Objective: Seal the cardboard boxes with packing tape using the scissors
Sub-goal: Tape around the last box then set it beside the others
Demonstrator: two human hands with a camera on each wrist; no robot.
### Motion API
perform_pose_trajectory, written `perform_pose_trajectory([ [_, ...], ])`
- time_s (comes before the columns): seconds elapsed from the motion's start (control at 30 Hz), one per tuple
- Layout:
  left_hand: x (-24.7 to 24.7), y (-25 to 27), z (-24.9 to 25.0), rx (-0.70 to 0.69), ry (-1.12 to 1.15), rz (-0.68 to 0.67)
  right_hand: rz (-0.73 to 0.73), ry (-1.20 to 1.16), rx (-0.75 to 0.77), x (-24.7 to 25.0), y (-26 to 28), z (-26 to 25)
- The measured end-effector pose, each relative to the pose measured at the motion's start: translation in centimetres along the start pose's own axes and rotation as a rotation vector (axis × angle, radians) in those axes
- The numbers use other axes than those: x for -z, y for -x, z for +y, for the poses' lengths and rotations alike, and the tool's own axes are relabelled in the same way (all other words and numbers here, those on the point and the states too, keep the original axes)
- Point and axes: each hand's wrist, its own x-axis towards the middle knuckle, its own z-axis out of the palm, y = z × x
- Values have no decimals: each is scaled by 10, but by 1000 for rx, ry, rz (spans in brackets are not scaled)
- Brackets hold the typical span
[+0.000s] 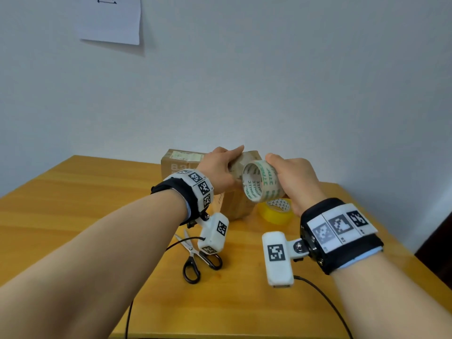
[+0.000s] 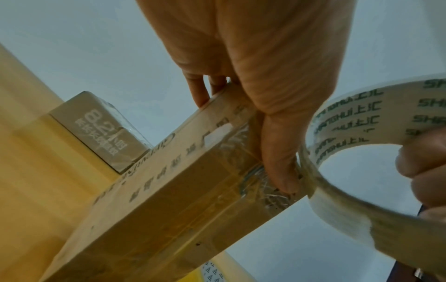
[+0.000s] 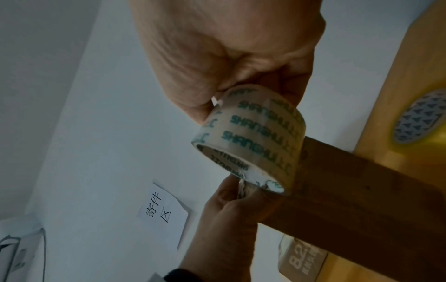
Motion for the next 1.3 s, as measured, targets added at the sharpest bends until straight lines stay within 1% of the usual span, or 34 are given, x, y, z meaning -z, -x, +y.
perform_pose_trajectory([
  [0.07,4,-1,-2,22,35,25,12,72,35,1,1,7],
  [0.13,7,-3,-4,31,22,29,3,125,49,-1,3,13],
  [0.27,9,-2,-6,40,5,46,-32,123,27,-11,5,23],
  [0.4,13,-4,-8,89,109,51,-55,161,-5,-20,1,32],
  [0.47,13,-4,-9,96,124,56,-58,192,-20,-24,0,36],
  [0.63,13,-8,-8,97,112,40,-28,270,-2,-28,-5,42],
  [0.77,7,-10,-8,77,1,9,-58,338,-51,-30,-8,47],
  [0.87,0,-11,-7,20,-126,-42,-121,334,-120,-31,-10,51],
  [0.93,-3,-11,-6,-23,-183,-96,-150,261,-171,-32,-11,55],
  [1.07,0,-16,-5,-56,-191,-200,-191,184,-235,-35,-12,58],
  [1.17,4,-19,-4,-73,-219,-275,-207,174,-259,-36,-11,60],
  [1.3,8,-19,0,-81,-211,-346,-276,163,-282,-34,-9,60],
])
